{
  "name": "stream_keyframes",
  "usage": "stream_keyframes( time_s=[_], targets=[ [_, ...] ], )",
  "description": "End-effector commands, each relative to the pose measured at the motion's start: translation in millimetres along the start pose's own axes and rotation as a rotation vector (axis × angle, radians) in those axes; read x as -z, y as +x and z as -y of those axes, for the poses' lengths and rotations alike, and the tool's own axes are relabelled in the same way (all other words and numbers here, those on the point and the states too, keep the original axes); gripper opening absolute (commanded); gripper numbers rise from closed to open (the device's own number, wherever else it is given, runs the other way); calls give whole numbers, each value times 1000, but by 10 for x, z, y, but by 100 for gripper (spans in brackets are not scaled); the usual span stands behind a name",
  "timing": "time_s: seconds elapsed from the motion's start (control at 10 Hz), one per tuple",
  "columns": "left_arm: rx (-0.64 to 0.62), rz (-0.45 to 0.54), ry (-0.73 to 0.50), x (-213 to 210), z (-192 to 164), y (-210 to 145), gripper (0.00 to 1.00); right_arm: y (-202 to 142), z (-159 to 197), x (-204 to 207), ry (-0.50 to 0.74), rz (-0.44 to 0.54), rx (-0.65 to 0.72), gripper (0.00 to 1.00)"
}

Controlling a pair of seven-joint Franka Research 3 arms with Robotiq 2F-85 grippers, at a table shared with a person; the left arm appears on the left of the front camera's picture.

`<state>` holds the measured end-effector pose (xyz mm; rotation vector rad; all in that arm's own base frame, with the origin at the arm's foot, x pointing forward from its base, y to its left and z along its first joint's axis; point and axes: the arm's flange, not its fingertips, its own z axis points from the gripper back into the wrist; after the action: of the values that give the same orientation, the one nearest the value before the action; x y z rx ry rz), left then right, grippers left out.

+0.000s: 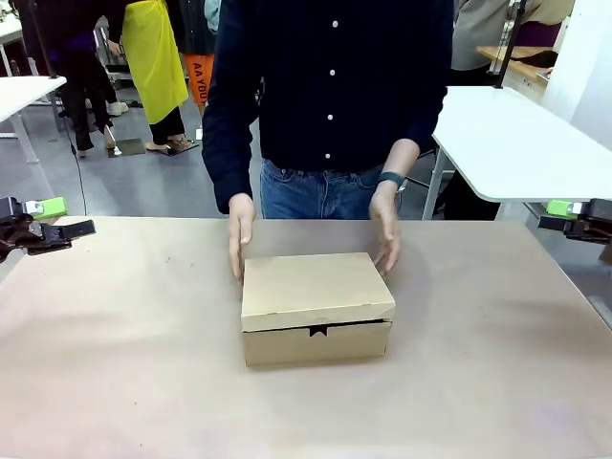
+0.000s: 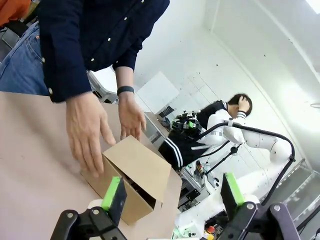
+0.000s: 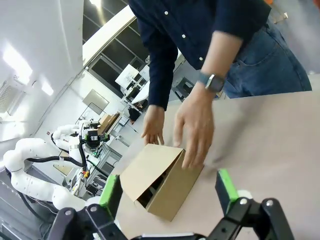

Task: Pack the items into the box.
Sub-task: Close the Mailer Box.

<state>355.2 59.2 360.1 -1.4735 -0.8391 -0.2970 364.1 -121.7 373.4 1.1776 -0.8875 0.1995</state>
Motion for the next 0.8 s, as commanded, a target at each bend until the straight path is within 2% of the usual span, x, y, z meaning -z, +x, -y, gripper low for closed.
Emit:
stream_keyframes(
  time_s=[0.0, 0.7],
  targets=[
    [17, 6, -10, -9, 15, -3, 100, 9, -10, 9, 8, 8, -3, 100],
    [17, 6, -10, -9, 15, -3, 100, 9, -10, 9, 8, 8, -3, 100]
  ],
)
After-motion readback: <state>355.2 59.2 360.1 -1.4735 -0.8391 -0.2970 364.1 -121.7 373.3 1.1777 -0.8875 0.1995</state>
